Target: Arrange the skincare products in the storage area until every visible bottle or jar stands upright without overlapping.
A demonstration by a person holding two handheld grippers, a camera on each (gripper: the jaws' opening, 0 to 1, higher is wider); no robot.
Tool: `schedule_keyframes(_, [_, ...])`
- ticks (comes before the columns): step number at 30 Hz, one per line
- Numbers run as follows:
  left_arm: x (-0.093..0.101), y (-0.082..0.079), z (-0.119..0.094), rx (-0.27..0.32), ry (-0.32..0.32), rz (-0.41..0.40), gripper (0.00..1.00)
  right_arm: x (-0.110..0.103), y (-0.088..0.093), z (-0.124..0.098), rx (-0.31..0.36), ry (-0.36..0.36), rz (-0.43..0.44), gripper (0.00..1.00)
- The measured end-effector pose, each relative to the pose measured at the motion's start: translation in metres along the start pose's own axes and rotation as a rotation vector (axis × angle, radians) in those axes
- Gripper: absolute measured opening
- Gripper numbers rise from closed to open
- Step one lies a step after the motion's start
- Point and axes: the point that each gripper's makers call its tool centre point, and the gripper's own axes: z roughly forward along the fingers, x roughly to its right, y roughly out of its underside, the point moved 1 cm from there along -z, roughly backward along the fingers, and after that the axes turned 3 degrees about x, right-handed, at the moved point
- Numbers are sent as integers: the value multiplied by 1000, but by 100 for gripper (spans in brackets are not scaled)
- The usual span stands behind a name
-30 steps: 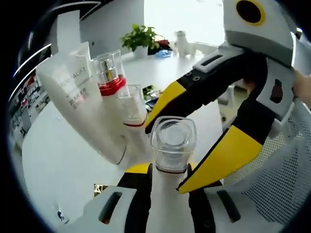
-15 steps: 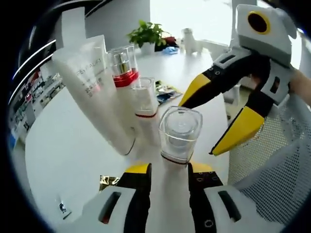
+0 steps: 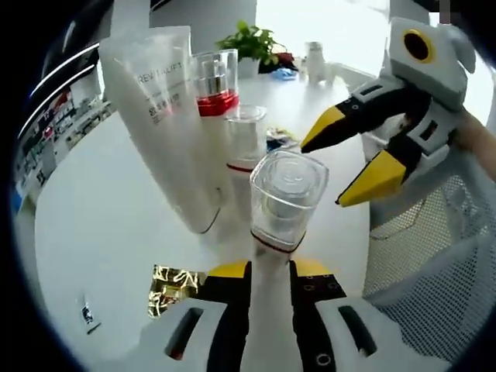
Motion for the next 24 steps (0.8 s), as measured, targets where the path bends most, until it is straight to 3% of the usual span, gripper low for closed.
schedule_keyframes(24, [-11,-10,12,45,-56,-139,11,23,3,15,-49,-26,-28,27])
